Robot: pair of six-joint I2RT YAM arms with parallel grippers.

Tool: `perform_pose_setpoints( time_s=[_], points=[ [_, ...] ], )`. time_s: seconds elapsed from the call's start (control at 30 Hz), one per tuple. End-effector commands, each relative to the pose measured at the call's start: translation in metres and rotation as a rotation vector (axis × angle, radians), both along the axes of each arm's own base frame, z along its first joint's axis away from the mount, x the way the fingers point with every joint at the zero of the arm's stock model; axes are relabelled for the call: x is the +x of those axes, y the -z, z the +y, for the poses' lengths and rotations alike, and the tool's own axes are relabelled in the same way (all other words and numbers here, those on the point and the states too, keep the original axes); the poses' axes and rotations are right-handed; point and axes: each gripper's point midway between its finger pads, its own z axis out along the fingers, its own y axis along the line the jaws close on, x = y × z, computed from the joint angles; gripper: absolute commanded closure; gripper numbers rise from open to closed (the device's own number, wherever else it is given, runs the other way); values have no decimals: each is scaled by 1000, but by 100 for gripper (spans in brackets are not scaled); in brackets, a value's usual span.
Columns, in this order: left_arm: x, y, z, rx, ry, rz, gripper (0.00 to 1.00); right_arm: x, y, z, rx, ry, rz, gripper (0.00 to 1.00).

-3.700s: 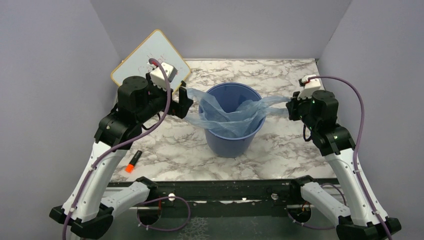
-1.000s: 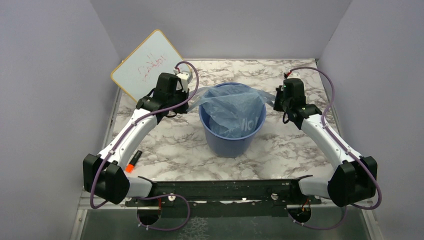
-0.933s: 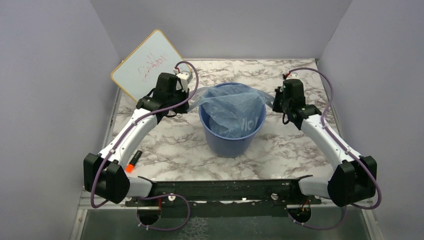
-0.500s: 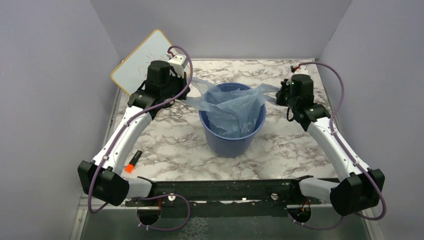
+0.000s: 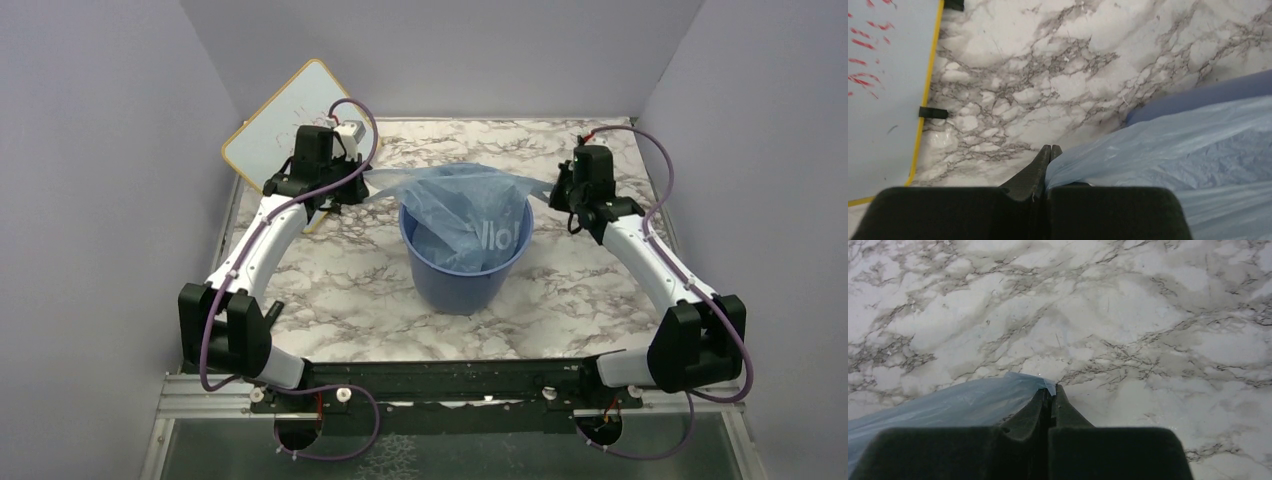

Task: Put the trash bags into the trash bin
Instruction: Place the trash bag in the trash bin.

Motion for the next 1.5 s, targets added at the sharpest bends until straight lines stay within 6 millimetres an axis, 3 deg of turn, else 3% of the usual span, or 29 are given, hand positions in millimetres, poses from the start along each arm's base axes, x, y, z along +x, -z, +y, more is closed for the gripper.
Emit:
perform_pose_setpoints(
  time_s=[0.0,0.2,0.33,0.43,0.5,0.57,0.6,0.73,0.8,0.87,0.97,1.1,1.2,1.3,1.4,1.47],
  points=[
    [-13,2,3,-20,34,9,100,-6,4,-1,28,-7,11,99],
    [-36,7,-4,-67,88,32,100,-21,-3,5,46,-58,-7,97],
    [-50,-4,-10,-115,112,20,100,-32,-21,5,52,-73,-38,86],
    [-58,-12,-9,-129,108,2,87,-40,-37,-6,29,-24,-82,74],
    [-64,-14,-9,-141,111,-1,90,-47,-45,-9,24,-19,-107,71],
    [-70,-12,-11,-156,124,6,88,-54,-42,-6,32,-42,-96,70],
    [-73,-8,-12,-164,125,19,82,-58,-37,-4,36,-53,-75,70],
    [-91,11,-17,-205,148,93,78,-76,-6,-6,30,-54,20,70],
    [-99,11,-19,-226,159,76,64,-82,-2,-10,12,-54,23,70],
    [-100,7,-17,-233,140,52,61,-84,-14,-18,-7,-19,-8,69],
    [-99,-10,-22,-272,142,18,57,-85,-50,-17,22,-9,-100,67],
    [-95,-33,-23,-305,130,-42,42,-89,-98,-1,142,-49,-245,59],
    [-95,-44,-22,-315,118,-76,36,-92,-126,21,242,-143,-337,52],
    [-96,-50,-20,-316,103,-96,32,-87,-139,35,351,-160,-357,50],
    [-98,-54,-11,-293,56,-133,14,-73,-142,44,483,-108,-333,49],
    [-99,-60,-4,-277,24,-171,7,-64,-146,50,585,-78,-330,48]
  ],
)
